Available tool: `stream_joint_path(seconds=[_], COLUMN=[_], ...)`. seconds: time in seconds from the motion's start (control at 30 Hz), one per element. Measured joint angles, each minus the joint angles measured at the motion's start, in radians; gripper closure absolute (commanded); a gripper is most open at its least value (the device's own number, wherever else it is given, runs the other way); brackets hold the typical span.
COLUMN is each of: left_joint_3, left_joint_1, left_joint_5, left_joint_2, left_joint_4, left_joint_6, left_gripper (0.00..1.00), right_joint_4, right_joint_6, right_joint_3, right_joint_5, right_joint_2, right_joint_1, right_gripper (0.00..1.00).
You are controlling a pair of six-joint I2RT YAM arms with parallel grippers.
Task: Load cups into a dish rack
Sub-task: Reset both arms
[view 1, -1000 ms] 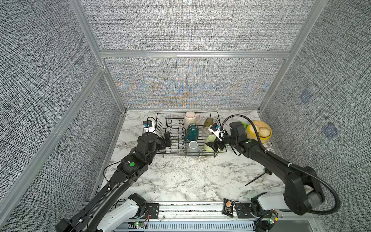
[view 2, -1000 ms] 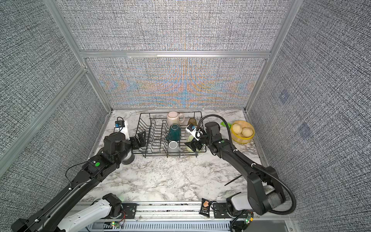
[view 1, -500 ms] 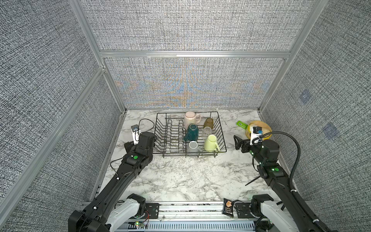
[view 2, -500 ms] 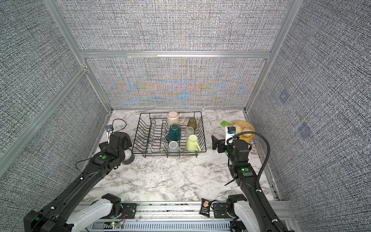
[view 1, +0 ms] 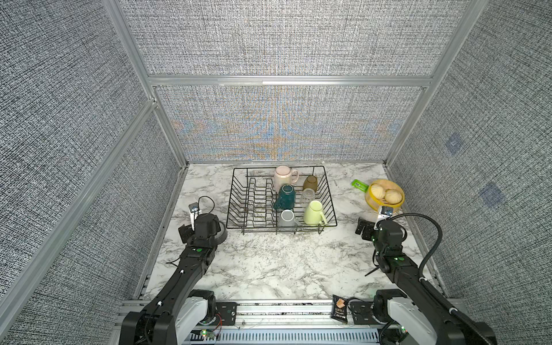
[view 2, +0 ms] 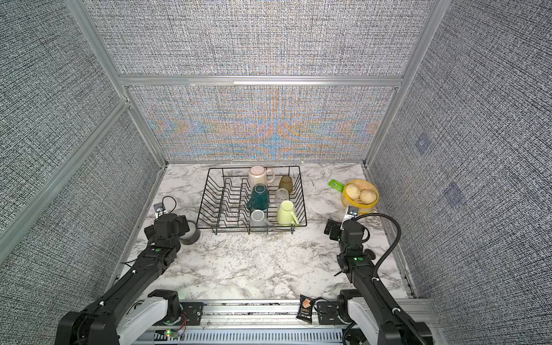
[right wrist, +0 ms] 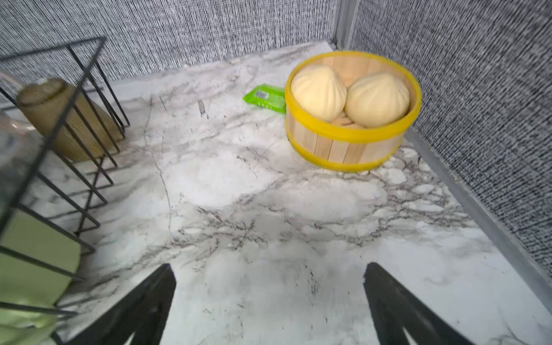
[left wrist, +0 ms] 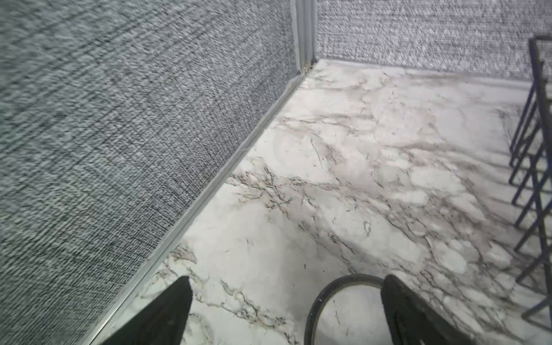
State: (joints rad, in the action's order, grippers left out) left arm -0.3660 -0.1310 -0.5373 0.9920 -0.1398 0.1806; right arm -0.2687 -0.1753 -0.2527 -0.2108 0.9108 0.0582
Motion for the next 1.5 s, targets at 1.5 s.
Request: stream_joint_path(seconds=[1.5], left_joint_3=[0.003], left_joint_1=[0.115], left_joint_5=[0.361], left_joint_2=[0.496], left_joint_4=[-0.703], left_joint_6=[-0.143], left_gripper=[0.01], right_joint_4=[-0.595], right_joint_6=[0.173], right_joint_3=[-0.125], right_joint_5=[-0.018], right_joint_2=[0.622], right_joint_1=[0.022], right_gripper=[0.01])
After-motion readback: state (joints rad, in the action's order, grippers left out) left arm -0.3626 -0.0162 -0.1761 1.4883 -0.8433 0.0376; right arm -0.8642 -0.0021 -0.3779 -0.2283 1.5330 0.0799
